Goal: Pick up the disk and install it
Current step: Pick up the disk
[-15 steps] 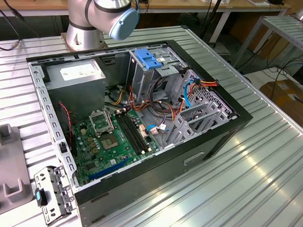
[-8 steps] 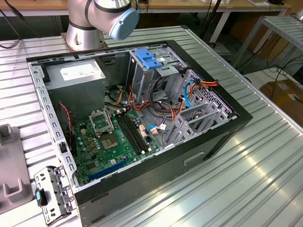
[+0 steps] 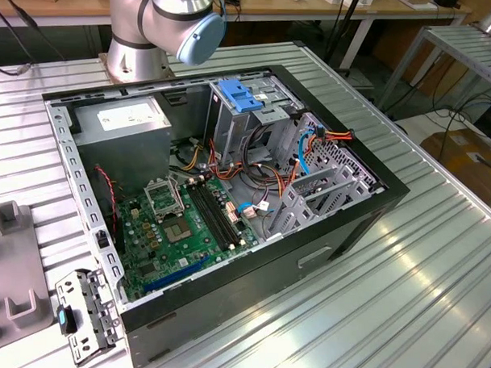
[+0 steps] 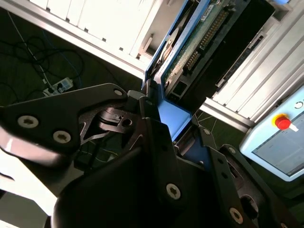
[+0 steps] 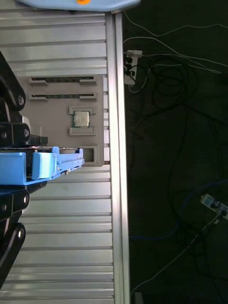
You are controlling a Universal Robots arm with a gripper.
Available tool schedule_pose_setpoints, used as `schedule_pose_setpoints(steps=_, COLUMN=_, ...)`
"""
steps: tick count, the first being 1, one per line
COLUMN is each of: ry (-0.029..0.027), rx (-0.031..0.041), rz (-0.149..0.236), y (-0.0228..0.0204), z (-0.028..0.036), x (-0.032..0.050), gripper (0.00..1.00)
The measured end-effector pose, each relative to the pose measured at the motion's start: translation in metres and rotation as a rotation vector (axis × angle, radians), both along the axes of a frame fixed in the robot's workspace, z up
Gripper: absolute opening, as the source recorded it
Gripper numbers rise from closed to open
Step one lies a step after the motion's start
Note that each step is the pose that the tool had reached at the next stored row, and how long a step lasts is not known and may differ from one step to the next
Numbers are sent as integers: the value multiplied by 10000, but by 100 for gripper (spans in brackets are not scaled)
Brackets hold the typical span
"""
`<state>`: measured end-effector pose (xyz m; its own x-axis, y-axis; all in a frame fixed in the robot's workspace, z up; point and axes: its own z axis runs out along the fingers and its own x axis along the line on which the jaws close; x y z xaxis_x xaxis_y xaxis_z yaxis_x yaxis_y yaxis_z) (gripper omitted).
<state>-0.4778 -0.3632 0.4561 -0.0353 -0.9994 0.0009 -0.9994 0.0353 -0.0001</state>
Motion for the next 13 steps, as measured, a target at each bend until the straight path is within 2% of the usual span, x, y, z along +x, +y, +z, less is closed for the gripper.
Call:
schedule_pose_setpoints(steps=10, ry=28, rx=0, rz=0, y=0, z=116, x=1, gripper=37)
schedule_pose_setpoints(steps=13, ry=53, rx=0, rz=0, y=0, z=163, x=1, gripper=37)
